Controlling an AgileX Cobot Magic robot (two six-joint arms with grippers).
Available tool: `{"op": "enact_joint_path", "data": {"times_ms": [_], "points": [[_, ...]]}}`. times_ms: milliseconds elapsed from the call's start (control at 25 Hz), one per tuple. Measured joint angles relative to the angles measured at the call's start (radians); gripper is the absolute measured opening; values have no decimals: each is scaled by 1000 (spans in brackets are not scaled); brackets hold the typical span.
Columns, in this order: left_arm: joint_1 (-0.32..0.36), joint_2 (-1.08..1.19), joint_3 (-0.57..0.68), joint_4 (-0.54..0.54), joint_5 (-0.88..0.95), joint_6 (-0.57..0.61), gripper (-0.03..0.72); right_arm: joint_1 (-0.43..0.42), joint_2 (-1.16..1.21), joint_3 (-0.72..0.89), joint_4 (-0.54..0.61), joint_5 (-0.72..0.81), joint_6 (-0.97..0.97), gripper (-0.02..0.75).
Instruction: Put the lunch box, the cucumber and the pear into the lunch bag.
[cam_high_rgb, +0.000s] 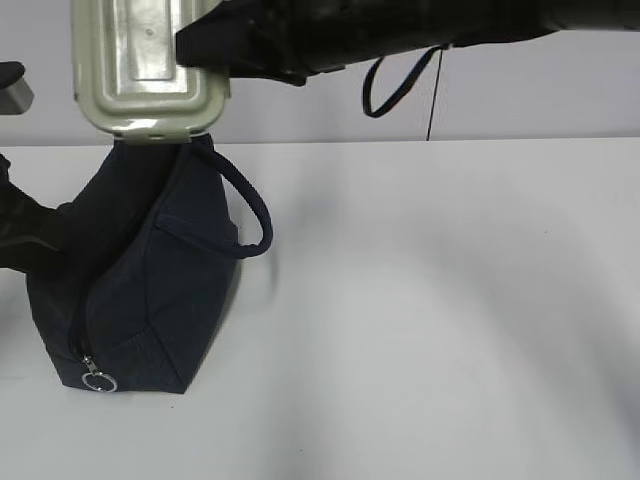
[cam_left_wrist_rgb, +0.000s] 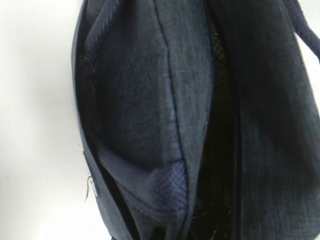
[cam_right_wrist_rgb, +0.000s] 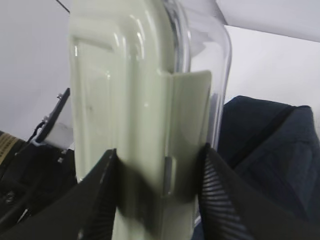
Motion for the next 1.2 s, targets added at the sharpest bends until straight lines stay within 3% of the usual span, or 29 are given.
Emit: {"op": "enact_joint_path", "data": {"times_ms": [480, 760, 1040, 1200], "points": [[0, 0, 0, 1, 0, 0, -15, 21, 188, -88, -25, -54, -19, 335], [0, 0, 0, 3, 0, 0, -15, 21, 188, -91, -375, -17, 61, 335], [0, 0, 0, 3, 3, 0, -15, 45, 191, -129, -569, 38, 134, 335], [0, 0, 0, 3, 3, 0, -15, 109, 191, -186, -832, 54, 295, 335]]}}
